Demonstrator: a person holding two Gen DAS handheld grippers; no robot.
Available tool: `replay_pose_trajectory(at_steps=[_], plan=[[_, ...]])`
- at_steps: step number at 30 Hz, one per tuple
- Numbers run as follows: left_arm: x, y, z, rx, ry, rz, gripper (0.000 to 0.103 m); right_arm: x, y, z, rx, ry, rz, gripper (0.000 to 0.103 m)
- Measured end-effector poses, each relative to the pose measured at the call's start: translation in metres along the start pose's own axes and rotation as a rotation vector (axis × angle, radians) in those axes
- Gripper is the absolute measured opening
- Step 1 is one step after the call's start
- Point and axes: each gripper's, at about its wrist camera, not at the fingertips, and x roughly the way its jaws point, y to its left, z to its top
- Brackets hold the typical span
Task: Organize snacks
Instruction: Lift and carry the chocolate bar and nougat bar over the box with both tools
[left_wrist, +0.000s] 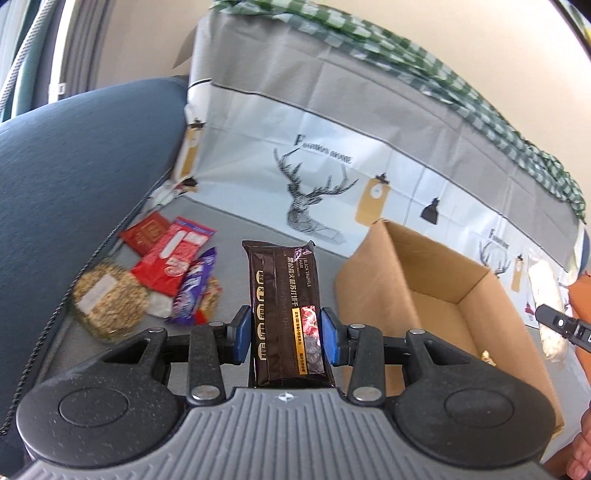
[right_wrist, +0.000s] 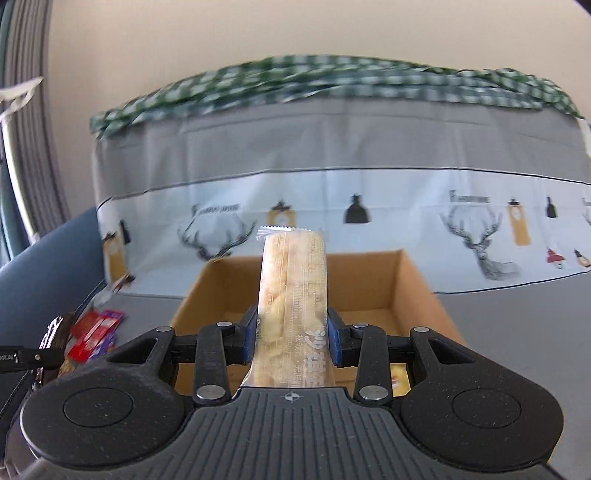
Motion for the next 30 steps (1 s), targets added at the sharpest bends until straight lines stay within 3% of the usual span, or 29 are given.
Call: replay_pose_trajectory(at_steps=[9, 20, 30], plan=[[0.004, -0.037, -0.001, 0.028, -0.049, -0.123, 0.043, -0.013, -0.032, -0.013, -0.067, -0.006, -0.05, 0.038], [0.008, -0.1, -0.019, 0.173, -0.077, -0.266, 0.043, -0.017, -0.046, -0.018, -0.111, -0.003, -0.097, 0.038], [0.013, -0.113, -0.029, 0.2, -0.065, -0.306, 0.043, -0.015, -0.044, -0.017, -0.095, -0.018, -0.113, 0.038]])
